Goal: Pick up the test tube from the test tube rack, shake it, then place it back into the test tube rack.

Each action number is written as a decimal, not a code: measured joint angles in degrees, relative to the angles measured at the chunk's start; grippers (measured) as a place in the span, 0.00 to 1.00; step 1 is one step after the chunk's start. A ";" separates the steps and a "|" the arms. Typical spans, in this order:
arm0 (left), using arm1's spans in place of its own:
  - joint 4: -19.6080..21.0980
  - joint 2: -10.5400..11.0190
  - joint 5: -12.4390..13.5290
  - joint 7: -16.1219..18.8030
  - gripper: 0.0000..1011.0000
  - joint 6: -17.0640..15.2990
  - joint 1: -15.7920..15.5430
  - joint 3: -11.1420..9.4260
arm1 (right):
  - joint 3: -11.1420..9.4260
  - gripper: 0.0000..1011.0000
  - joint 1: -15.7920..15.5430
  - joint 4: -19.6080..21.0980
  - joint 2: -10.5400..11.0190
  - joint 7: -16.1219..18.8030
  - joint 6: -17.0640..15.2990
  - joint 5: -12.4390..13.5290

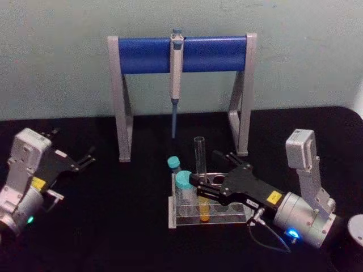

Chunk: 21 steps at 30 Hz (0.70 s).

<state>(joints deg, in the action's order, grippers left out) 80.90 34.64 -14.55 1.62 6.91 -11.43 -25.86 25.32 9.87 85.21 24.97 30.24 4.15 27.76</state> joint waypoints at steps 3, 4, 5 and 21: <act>0.00 0.00 0.00 0.00 0.99 0.00 0.00 0.00 | 0.00 0.99 0.00 0.00 -0.01 0.01 0.00 0.02; 0.00 0.00 0.00 0.00 0.99 0.00 0.00 0.00 | 0.00 0.99 0.00 0.00 0.00 0.01 0.00 0.02; 0.00 0.00 0.00 0.00 0.99 0.00 0.00 0.00 | 0.00 0.99 0.00 0.00 0.00 0.01 0.00 0.03; 0.00 0.00 0.00 0.00 0.99 0.00 0.00 0.00 | -1.93 0.99 -0.35 3.69 0.58 0.46 2.86 0.46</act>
<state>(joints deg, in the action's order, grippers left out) 80.90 34.65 -14.55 1.62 6.90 -11.43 -25.86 23.38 9.51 88.89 25.54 30.70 7.01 28.22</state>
